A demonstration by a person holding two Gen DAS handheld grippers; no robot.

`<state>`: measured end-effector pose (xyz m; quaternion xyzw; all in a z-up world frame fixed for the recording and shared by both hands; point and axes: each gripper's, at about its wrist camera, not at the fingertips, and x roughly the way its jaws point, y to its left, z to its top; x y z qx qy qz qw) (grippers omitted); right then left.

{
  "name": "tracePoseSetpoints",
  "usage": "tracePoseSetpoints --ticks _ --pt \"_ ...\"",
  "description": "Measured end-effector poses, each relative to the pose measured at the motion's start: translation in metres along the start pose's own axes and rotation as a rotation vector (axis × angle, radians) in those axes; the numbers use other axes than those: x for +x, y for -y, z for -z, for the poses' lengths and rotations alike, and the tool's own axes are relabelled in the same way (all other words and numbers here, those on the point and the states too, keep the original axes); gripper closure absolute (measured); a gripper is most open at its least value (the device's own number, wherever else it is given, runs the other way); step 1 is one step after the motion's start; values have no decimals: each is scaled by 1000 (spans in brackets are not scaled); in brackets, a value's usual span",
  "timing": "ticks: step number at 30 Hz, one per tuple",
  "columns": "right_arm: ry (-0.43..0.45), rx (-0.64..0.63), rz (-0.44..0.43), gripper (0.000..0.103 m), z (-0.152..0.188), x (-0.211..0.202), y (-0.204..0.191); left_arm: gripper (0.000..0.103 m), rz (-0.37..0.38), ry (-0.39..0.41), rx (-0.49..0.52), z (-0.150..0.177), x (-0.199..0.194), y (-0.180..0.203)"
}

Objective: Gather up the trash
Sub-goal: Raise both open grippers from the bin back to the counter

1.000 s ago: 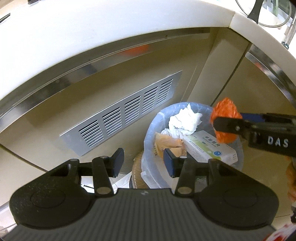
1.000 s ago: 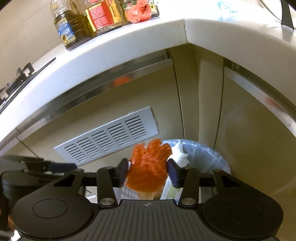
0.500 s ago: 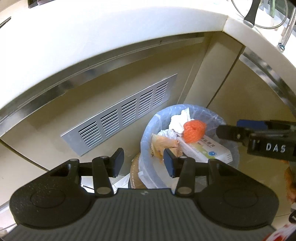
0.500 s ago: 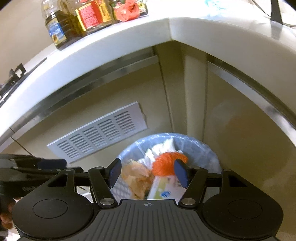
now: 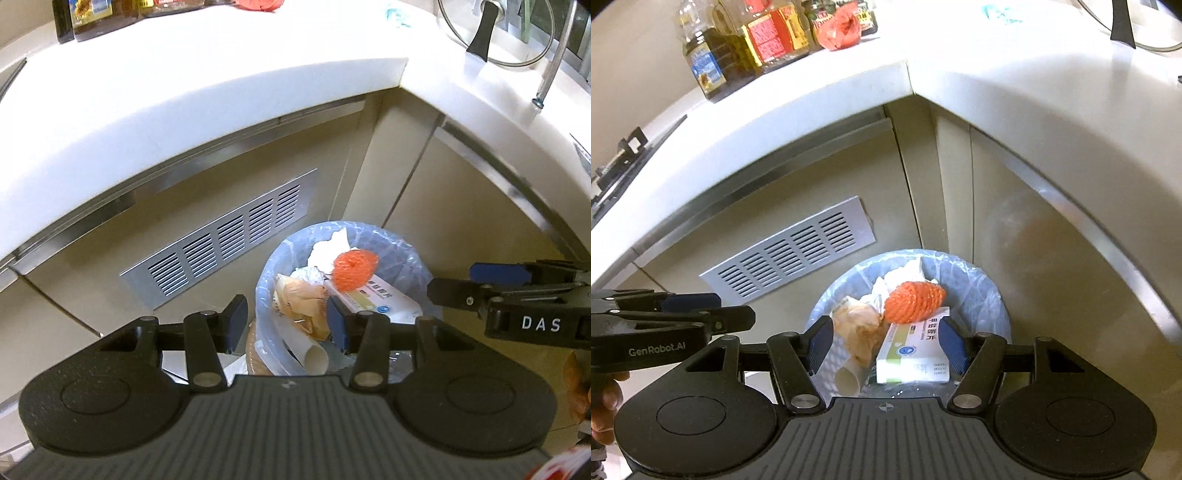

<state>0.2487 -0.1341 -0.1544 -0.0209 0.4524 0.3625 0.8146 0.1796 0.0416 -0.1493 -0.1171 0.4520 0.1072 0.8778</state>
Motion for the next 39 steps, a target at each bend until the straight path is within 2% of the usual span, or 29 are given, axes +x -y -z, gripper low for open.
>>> tracePoseSetpoints --ticks 12,20,25,30,32,37,39 --pt "73 -4 -86 40 -12 -57 4 60 -21 95 -27 -4 -61 26" --pt "143 33 -138 40 -30 -93 14 57 -44 212 -16 -36 -100 26" --pt "201 61 -135 40 -51 -105 23 53 -55 281 -8 -72 -106 17" --pt "269 89 -96 40 -77 -111 36 49 -55 325 15 -122 -94 5" --pt "296 110 -71 40 -89 -111 43 44 -51 343 27 -144 -85 0" --pt "355 172 17 40 -126 -106 66 40 -46 373 67 -205 -56 -10" --pt "379 190 50 40 -139 -104 75 34 -42 387 69 -226 -44 -14"
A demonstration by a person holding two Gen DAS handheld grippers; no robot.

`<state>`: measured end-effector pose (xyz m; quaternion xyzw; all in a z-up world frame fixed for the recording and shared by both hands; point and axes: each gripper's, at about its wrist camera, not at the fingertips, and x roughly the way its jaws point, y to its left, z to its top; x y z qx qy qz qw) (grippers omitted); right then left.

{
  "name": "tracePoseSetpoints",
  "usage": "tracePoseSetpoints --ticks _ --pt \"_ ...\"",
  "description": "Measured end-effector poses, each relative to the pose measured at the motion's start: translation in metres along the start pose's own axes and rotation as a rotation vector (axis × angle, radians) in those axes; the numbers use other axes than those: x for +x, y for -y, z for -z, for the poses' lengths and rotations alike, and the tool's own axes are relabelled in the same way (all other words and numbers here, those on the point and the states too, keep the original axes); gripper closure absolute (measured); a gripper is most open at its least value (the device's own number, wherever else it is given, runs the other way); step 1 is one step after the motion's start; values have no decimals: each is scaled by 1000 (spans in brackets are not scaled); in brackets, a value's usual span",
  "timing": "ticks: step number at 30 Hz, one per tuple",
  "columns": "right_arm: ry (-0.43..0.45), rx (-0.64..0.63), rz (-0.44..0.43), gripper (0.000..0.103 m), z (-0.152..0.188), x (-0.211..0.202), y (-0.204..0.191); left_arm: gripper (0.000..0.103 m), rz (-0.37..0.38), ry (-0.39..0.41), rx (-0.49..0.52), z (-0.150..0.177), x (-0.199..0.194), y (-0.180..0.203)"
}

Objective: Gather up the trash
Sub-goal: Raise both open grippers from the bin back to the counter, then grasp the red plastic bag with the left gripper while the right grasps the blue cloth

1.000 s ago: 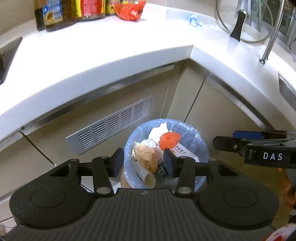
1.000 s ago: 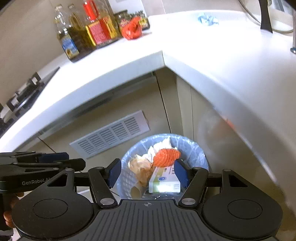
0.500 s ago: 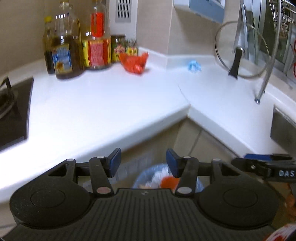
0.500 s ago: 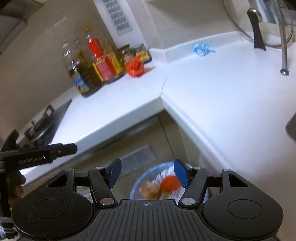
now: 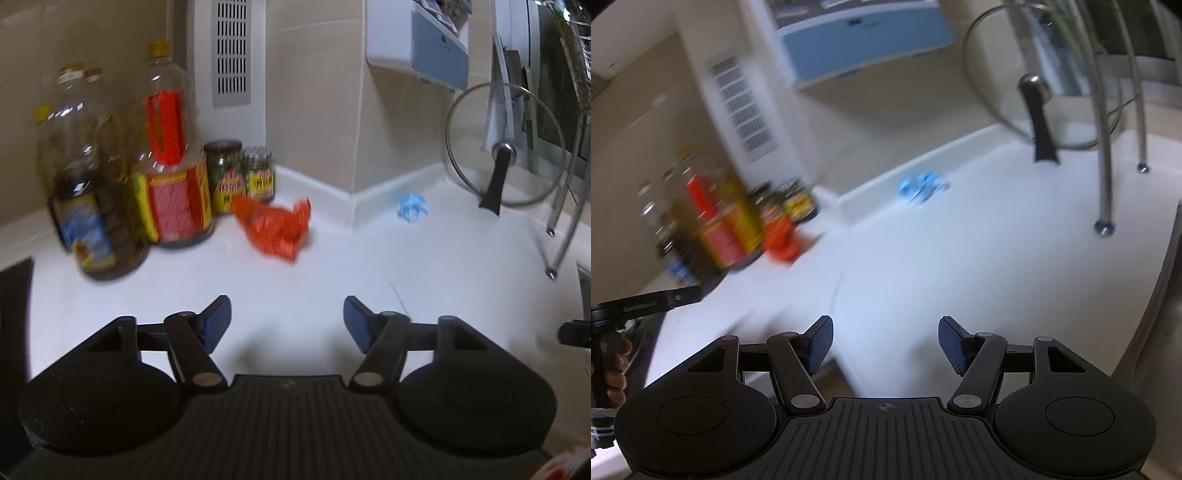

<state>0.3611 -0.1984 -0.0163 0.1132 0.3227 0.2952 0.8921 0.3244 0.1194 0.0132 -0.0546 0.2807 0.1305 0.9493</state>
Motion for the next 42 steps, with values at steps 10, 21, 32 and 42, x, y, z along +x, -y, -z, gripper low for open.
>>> tracePoseSetpoints --ticks 10,21,32,42 --pt "81 32 156 39 -48 42 30 24 23 16 -76 -55 91 -26" --pt "103 50 214 39 -72 82 45 23 44 -66 -201 -76 179 -45" --pt "68 44 206 39 -76 119 43 32 59 -109 -234 -75 222 -50" --pt "50 17 164 39 -88 146 43 60 106 -81 -148 -75 222 -42"
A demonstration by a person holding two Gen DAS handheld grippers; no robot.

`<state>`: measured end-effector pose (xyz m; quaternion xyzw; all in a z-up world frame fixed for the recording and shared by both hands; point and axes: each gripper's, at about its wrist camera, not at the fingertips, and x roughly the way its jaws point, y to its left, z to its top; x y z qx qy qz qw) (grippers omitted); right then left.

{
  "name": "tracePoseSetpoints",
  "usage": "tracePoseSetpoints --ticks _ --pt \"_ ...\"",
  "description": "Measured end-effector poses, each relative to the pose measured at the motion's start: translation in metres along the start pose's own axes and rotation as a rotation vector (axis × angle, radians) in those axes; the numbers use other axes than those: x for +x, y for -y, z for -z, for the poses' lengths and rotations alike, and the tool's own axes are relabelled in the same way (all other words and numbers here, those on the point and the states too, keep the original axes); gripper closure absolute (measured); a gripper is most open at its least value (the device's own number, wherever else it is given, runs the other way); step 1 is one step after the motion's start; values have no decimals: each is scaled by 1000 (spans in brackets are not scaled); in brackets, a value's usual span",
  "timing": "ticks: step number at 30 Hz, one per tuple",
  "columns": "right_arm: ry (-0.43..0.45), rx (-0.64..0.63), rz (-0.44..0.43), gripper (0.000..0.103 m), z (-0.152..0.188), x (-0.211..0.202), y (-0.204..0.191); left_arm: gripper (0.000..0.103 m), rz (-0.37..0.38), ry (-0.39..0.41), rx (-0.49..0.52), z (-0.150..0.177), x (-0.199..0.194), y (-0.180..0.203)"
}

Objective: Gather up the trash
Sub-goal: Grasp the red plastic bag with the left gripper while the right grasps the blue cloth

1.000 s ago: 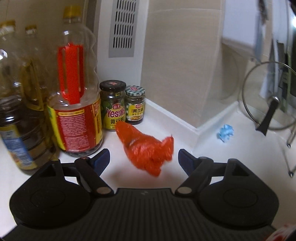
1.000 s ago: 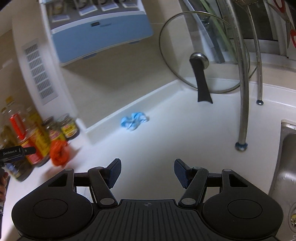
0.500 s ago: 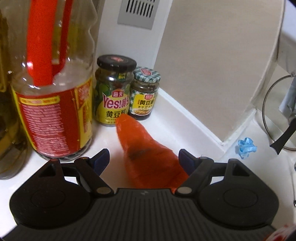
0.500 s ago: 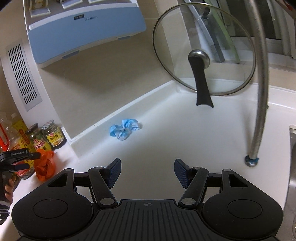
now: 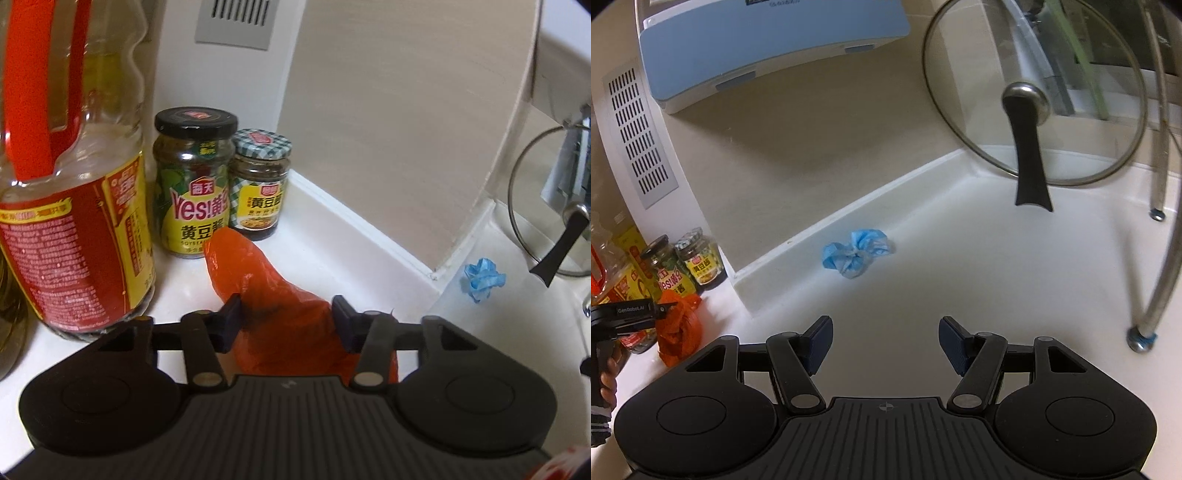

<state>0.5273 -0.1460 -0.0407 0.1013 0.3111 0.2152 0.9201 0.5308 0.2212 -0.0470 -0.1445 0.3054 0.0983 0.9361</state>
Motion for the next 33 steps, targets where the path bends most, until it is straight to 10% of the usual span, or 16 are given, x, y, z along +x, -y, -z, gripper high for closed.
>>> tracePoseSetpoints --ticks 21,33 --pt "20 -221 -138 21 -44 103 -30 70 -58 91 184 -16 -15 11" --pt "-36 -300 -96 76 -46 149 -48 70 -47 89 223 -20 -10 17"
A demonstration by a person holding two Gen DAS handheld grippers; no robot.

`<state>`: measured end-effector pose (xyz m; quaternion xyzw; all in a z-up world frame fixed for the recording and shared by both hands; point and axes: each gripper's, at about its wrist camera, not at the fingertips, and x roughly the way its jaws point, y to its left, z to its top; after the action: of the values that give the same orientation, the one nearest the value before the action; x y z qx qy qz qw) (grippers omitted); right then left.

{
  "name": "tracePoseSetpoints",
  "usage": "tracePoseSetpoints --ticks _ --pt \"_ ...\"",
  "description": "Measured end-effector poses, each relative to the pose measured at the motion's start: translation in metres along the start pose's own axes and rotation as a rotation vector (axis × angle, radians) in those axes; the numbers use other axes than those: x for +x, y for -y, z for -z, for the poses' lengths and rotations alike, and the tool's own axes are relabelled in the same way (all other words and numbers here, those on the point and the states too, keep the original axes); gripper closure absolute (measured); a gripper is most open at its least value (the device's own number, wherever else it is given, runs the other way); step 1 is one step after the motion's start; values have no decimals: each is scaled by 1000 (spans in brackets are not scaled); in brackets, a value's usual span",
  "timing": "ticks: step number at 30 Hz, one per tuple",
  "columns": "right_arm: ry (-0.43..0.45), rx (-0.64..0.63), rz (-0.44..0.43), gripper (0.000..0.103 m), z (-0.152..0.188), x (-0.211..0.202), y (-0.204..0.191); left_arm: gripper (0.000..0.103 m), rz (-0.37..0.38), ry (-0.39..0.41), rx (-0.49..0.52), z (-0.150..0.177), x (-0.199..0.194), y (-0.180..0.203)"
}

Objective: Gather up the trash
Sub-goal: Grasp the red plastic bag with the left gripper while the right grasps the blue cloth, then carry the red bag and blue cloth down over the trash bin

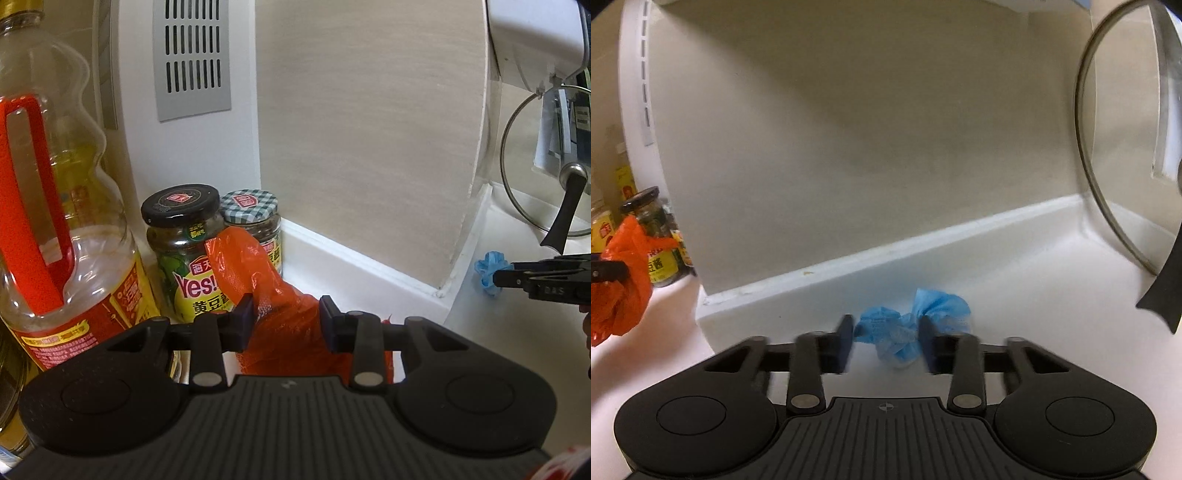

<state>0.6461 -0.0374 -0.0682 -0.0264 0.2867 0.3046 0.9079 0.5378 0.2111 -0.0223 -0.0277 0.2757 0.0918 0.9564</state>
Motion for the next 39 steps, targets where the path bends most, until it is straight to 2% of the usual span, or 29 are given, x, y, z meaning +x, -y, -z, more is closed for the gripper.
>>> tracePoseSetpoints --ticks 1,4,11,19,29,39 --pt "-1 1 -6 83 -1 0 0 70 1 -1 2 0 0 1" --pt "17 -1 -3 89 0 -6 2 70 6 -1 6 1 -2 3" --pt "52 17 -25 90 0 -44 6 70 7 2 7 4 -18 10" --pt "113 36 -79 90 8 -112 10 70 -3 18 -5 11 -57 25" --pt "168 28 -206 90 38 -216 -1 70 -33 65 -32 36 -153 51" --pt "150 2 -384 90 91 -317 -26 70 -33 94 -58 92 -277 86"
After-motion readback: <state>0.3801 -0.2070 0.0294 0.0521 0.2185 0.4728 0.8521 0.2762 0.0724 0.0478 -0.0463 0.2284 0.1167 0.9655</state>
